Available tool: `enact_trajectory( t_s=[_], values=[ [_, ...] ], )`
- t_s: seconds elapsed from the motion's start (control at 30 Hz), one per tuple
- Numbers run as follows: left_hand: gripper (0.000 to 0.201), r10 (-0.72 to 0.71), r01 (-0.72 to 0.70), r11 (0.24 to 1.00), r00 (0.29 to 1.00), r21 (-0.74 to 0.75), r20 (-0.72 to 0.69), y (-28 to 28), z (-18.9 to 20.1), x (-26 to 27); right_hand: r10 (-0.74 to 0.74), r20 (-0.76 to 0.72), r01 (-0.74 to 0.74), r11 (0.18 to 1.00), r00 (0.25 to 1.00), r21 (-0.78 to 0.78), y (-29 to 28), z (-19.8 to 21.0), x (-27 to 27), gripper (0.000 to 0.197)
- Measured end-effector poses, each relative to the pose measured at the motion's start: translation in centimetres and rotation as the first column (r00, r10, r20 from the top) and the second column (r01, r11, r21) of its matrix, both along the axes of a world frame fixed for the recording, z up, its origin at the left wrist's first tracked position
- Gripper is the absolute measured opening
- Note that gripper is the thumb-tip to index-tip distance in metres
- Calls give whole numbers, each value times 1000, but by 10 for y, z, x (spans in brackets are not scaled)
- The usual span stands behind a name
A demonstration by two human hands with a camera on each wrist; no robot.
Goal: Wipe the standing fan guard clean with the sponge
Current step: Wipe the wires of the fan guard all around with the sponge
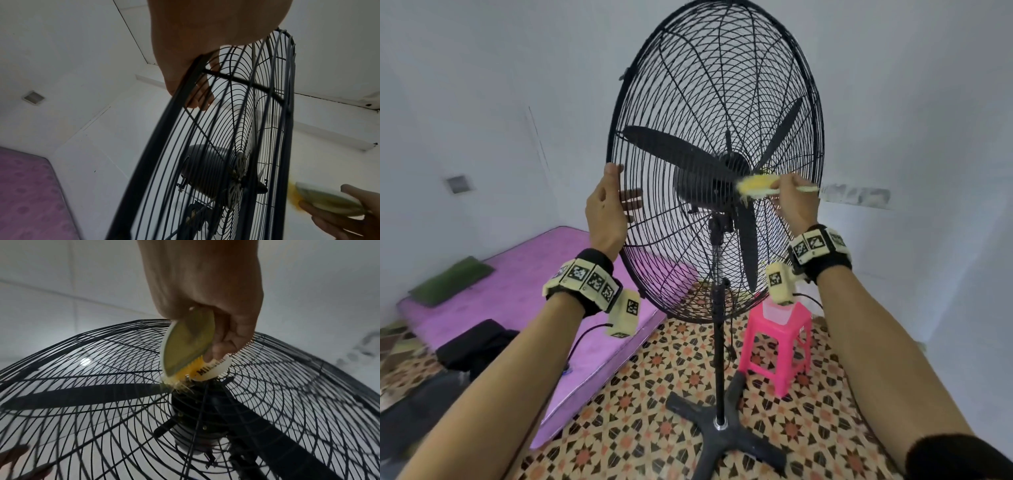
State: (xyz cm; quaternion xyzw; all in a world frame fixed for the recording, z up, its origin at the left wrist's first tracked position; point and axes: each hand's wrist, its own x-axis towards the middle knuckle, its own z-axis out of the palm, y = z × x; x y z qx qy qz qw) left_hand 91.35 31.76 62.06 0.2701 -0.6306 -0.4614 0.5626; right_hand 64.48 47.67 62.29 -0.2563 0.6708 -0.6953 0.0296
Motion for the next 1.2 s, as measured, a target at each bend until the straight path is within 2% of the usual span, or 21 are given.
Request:
enact_trajectory(
  t_s=[0.07,0.17,0.23,0.37,0.43,0.5,0.57,0.6,0.67,0.77,0.8,0.83,0.93,1.0,1.13,1.2],
  values=[
    [91,-3,3,1000,1000,8,9,-3,1,0,-21,-32,21,1000,999,10,5,6,-2,27],
    [93,9,-9,1000,1000,14,-7,0,0,6,-176,36,180,972,984,-154,9,14,-6,20],
    [91,3,-3,1000,1000,5,-8,2,0,9,-259,-12,256,959,966,-118,4,7,-2,22],
    [67,4,-4,1000,1000,-25,1,7,5,6,-90,-126,86,996,988,-37,-4,-19,24,20],
    [66,4,-4,1000,1000,-31,0,4,5,4,51,-118,-52,999,992,-3,0,-22,28,17],
    [65,11,-11,999,1000,-51,5,2,5,5,37,-17,-39,996,999,-85,5,-21,25,16],
    [62,16,-15,998,1000,-56,9,1,3,5,-77,79,89,983,994,-163,5,-19,24,19],
    [63,19,-18,999,1000,-49,9,0,2,4,-104,74,114,981,992,-156,3,-20,25,22],
    [66,5,-5,999,1000,-45,3,0,0,5,-31,24,34,993,999,-112,0,-22,34,22],
    [65,-2,2,999,1000,-49,-1,4,2,8,205,-18,-205,979,979,-6,5,-20,48,19],
    [62,-2,2,998,1000,-65,2,7,4,9,245,-3,-245,969,969,-6,8,-19,48,19],
    [59,-3,3,997,1000,-73,-3,8,5,9,242,32,-240,970,970,-50,10,-19,46,17],
    [63,-12,12,998,1000,-60,2,8,4,9,120,212,-65,967,970,-246,9,-17,39,13],
    [62,-18,18,998,1000,-64,-3,9,4,8,74,213,-21,970,974,-240,4,-20,45,13],
    [58,-11,13,995,1000,-100,19,14,6,10,281,105,-258,946,954,-196,4,-28,74,18],
    [62,-23,25,996,1000,-91,19,12,7,12,299,117,-274,942,947,-196,10,-28,79,19]
  ],
)
